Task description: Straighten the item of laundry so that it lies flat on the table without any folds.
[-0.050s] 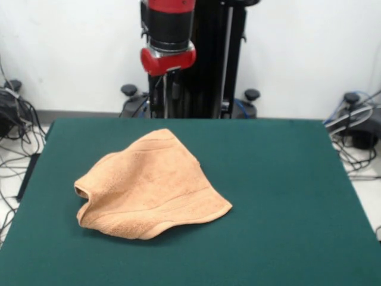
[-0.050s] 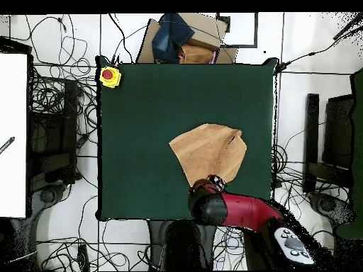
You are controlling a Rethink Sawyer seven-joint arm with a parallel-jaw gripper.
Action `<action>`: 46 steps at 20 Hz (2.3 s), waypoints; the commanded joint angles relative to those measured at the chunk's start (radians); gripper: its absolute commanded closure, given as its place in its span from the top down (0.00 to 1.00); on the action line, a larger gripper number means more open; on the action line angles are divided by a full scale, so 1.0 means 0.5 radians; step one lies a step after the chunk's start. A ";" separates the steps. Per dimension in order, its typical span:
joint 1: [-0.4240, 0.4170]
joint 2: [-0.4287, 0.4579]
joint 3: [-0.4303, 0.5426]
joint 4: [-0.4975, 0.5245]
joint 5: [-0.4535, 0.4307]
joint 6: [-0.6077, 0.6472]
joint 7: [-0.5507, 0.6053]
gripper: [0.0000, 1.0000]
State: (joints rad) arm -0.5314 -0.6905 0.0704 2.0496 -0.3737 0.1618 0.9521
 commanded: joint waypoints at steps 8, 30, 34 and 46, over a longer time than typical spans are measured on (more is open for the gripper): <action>-0.124 -0.158 0.398 -0.210 -0.118 0.230 0.018 1.00; -0.301 0.045 0.584 -0.601 -0.313 0.521 -0.201 1.00; -0.305 0.110 0.611 -0.684 -0.360 0.518 -0.183 1.00; -0.399 0.218 0.736 -0.884 -0.443 0.611 -0.264 1.00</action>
State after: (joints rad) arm -0.7145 -0.6321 0.3501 1.6719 -0.5374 0.3287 0.9521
